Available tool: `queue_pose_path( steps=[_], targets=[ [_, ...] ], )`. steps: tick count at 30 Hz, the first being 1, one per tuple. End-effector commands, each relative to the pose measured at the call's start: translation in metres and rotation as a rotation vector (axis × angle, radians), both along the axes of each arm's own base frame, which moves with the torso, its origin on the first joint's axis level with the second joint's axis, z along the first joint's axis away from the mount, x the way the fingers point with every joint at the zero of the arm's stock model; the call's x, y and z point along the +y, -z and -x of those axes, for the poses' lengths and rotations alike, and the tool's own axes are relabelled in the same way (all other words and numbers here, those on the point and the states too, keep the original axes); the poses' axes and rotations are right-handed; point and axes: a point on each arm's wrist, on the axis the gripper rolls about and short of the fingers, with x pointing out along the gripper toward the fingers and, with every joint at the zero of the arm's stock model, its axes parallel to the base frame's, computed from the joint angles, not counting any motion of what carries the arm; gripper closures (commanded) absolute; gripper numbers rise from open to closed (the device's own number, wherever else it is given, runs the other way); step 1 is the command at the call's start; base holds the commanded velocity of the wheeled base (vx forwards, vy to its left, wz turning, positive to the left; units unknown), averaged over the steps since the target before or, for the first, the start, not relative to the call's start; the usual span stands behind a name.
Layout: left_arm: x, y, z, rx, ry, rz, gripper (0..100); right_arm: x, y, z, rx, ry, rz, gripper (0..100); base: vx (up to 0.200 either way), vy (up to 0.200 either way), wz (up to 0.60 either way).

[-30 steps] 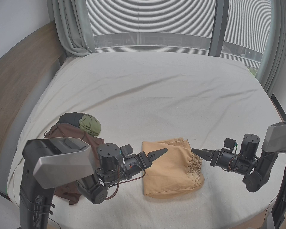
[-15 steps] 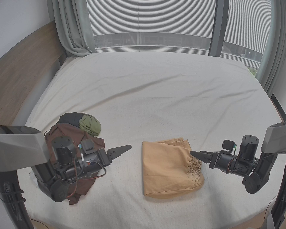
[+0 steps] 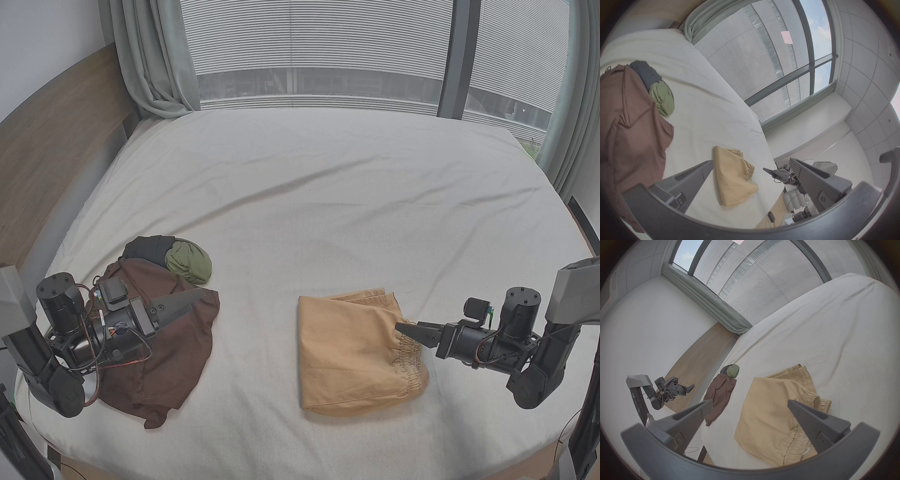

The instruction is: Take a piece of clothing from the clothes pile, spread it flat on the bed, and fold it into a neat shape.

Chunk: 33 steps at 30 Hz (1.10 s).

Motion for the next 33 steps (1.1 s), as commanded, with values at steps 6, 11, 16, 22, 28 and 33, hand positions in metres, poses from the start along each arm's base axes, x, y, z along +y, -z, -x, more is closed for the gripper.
queue_pose_path(
  steps=[6, 11, 16, 22, 28, 33],
  targets=[
    [0.013, 0.010, 0.017, -0.091, -0.022, -0.155, 0, -0.001, 0.005, 0.002, 0.019, 0.001, 0.012, 0, 0.000, 0.000, 0.00],
    [0.017, 0.019, 0.028, -0.185, -0.004, -0.303, 0, -0.005, 0.010, 0.004, 0.038, 0.008, 0.026, 0, 0.000, 0.000, 0.00],
    [0.024, 0.028, 0.031, -0.301, 0.027, -0.444, 0, -0.008, 0.024, 0.005, 0.086, 0.014, 0.047, 0, 0.000, 0.000, 0.00],
    [0.024, 0.040, 0.032, -0.335, 0.095, -0.493, 0, -0.019, 0.039, 0.003, 0.108, 0.040, 0.091, 0, 0.000, 0.000, 0.00],
    [0.024, 0.043, 0.034, -0.329, 0.107, -0.497, 0, -0.027, 0.059, 0.007, 0.153, 0.038, 0.155, 0, 0.000, 0.000, 0.00],
    [0.024, 0.042, 0.034, -0.332, 0.105, -0.495, 0, -0.028, 0.069, 0.007, 0.193, 0.037, 0.164, 0, 0.000, 0.000, 0.00]
  ],
)
